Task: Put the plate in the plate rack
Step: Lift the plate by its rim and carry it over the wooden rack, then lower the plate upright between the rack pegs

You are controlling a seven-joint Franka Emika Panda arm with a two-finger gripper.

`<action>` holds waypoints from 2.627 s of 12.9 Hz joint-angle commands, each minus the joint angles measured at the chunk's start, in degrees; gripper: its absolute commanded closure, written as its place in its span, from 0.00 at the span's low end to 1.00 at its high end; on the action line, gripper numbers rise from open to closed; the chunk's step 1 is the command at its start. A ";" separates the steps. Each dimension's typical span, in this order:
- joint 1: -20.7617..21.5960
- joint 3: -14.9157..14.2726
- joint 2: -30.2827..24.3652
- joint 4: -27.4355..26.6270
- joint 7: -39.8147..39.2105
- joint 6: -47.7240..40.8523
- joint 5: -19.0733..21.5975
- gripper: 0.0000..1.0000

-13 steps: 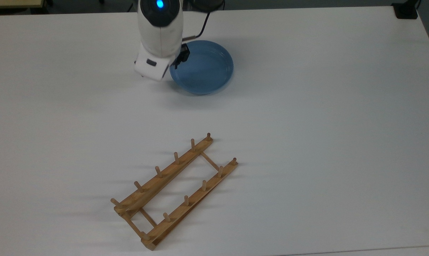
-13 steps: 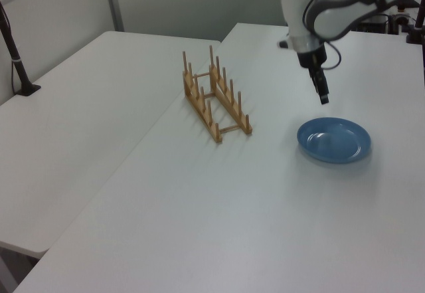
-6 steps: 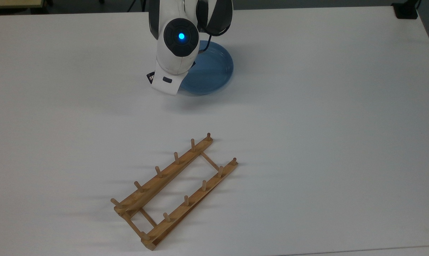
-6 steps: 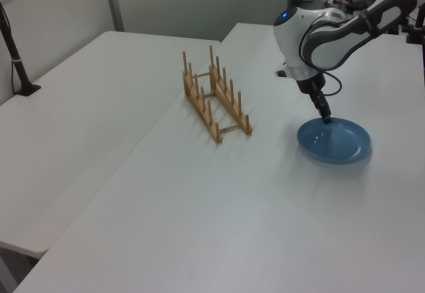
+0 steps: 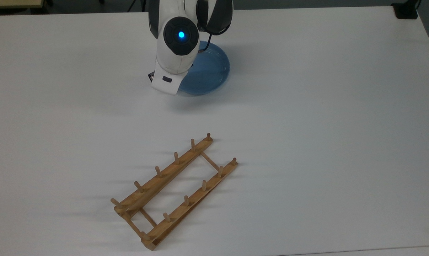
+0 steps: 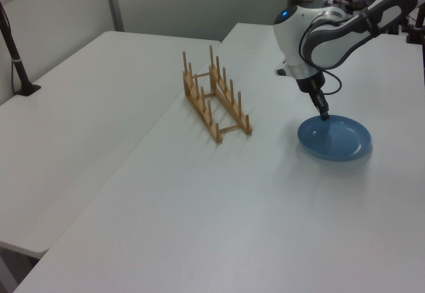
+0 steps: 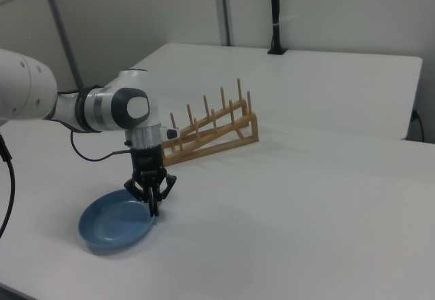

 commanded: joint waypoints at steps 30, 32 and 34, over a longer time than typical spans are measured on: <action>2.39 -0.24 5.74 24.68 69.79 29.49 -34.06 1.00; 3.00 -0.24 6.96 24.06 69.71 29.58 -36.51 1.00; 3.71 -0.24 7.93 23.27 69.71 29.49 -38.80 1.00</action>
